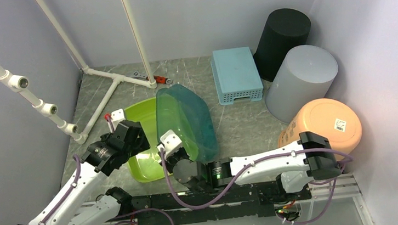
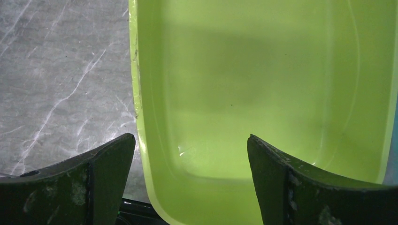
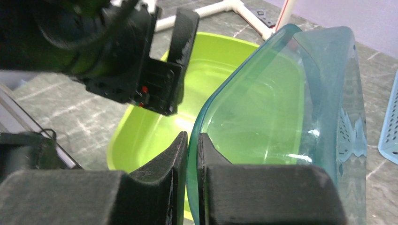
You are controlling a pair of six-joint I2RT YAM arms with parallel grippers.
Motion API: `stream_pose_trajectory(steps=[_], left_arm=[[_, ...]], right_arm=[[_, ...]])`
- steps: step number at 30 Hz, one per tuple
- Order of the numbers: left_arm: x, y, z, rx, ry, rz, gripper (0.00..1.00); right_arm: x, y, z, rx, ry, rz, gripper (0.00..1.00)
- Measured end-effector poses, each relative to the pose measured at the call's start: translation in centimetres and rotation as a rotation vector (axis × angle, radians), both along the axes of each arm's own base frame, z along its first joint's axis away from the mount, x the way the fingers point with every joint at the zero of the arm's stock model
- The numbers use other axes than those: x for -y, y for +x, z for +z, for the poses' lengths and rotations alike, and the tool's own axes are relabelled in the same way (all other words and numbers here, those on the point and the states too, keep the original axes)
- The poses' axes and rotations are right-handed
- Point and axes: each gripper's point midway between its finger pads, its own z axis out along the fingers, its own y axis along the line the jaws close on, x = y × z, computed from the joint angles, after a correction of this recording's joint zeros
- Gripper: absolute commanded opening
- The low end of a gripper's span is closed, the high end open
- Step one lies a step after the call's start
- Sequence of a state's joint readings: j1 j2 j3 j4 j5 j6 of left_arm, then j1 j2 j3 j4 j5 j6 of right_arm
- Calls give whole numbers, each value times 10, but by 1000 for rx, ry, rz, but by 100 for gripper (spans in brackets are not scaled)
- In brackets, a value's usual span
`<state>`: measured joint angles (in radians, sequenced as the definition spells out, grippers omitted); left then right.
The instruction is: Turn the large container upside down
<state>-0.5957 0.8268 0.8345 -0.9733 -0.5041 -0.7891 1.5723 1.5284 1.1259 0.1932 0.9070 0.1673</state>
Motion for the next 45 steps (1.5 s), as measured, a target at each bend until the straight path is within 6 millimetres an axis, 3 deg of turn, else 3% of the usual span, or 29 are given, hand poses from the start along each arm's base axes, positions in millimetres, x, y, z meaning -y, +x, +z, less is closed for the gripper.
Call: stream_pose_trajectory(steps=[7, 11, 19, 22, 29, 36, 41, 45], left_arm=[[2, -1, -6, -13, -5, -5, 94], [6, 0, -15, -27, -24, 0, 94], [15, 1, -58, -130, -55, 30, 95], [6, 6, -70, -153, -71, 85, 95], [-46, 21, -82, -151, -154, 327, 95], [-76, 16, -73, -121, -127, 446, 95], [-90, 16, -48, -40, -92, 487, 95], [-96, 9, -40, -15, -70, 510, 95]], right_arm=[[27, -10, -31, 8, -85, 101, 0], [38, -15, -34, 18, -82, 157, 0], [57, -9, -29, 26, -28, 168, 0], [62, -4, -22, 26, 6, 160, 0], [71, 14, -14, 20, 51, 148, 0], [68, 31, -26, 9, 27, 162, 0], [51, 42, -62, -10, -65, 184, 0], [45, 56, -88, -29, -133, 190, 0]])
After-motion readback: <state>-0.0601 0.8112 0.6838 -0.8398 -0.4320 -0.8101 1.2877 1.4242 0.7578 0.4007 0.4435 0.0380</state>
